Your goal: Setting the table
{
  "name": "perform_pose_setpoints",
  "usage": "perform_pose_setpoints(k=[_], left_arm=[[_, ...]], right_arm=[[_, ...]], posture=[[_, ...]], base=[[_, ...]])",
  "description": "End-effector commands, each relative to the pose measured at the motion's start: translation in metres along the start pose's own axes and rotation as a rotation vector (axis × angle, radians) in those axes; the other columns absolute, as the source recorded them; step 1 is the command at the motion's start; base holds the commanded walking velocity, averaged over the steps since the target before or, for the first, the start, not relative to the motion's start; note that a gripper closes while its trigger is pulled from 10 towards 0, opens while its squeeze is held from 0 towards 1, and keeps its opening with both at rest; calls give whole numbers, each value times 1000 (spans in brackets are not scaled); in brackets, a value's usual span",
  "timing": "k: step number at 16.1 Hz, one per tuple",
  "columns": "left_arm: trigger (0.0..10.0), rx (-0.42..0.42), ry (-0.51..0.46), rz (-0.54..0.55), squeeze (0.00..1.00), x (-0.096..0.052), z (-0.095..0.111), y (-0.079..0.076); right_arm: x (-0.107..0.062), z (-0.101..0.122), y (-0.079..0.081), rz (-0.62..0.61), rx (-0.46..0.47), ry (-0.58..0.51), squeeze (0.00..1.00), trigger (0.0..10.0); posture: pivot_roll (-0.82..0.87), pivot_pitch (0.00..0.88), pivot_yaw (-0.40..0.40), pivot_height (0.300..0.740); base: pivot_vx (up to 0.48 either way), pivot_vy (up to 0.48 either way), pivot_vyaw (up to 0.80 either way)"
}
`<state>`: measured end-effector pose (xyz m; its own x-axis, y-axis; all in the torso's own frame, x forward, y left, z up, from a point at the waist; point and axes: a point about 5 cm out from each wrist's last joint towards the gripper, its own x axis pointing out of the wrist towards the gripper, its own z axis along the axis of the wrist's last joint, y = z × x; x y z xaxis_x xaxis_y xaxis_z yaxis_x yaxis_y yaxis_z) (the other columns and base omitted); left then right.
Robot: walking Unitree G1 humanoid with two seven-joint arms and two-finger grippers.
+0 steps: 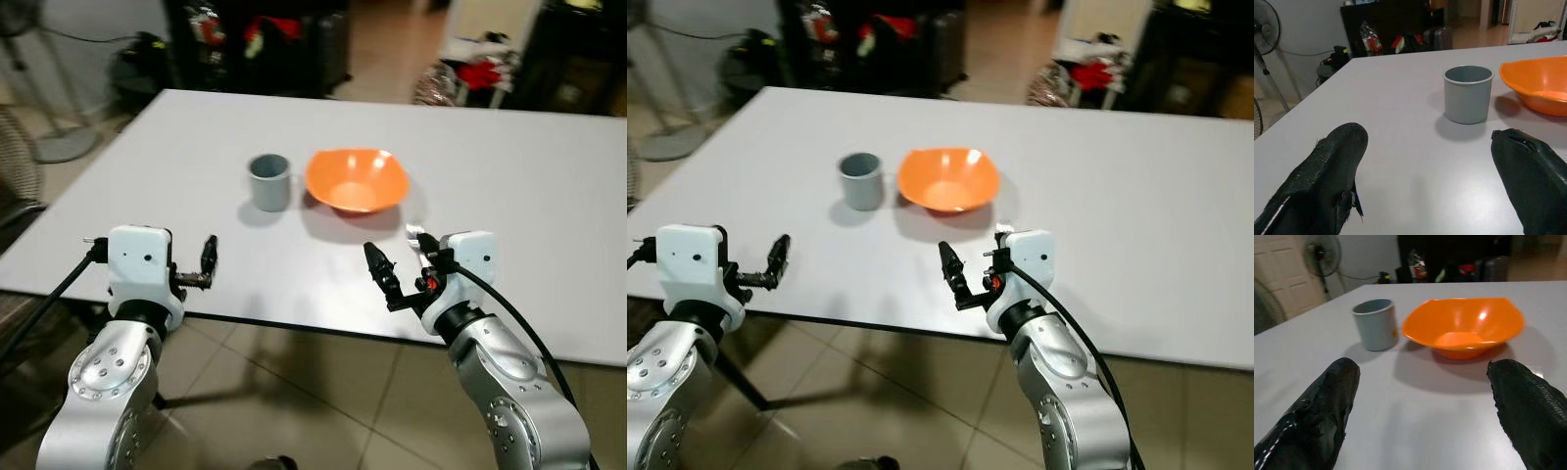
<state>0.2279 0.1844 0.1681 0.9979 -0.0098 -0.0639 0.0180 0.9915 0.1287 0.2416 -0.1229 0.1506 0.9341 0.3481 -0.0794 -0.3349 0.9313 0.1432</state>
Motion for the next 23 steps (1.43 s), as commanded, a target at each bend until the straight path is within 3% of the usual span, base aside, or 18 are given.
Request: perform_pose_setpoints(k=[1,4,21,23], left_arm=[[10000,-13,-15,-24,0,-2,3,-1],[10000,-32,-1,-52,0,-6,0,-9],[10000,-8,-9,-32,0,-10,4,-1],[10000,33,-16,-23,0,-9,7,1]], right_arm=[[1,2,0,13,10,-7,1000,10000],[7,0,1,40,10,-3,1000,10000],[22,-13,9,119,38,15,1000,10000],[23,-14,10,123,37,15,1000,10000]], posture=[[-80,0,37,740],[-61,0,18,740],[-11,0,-6,740],[-9,0,-7,740]], base=[[0,0,800],[0,0,800],[0,273,800],[0,0,800]])
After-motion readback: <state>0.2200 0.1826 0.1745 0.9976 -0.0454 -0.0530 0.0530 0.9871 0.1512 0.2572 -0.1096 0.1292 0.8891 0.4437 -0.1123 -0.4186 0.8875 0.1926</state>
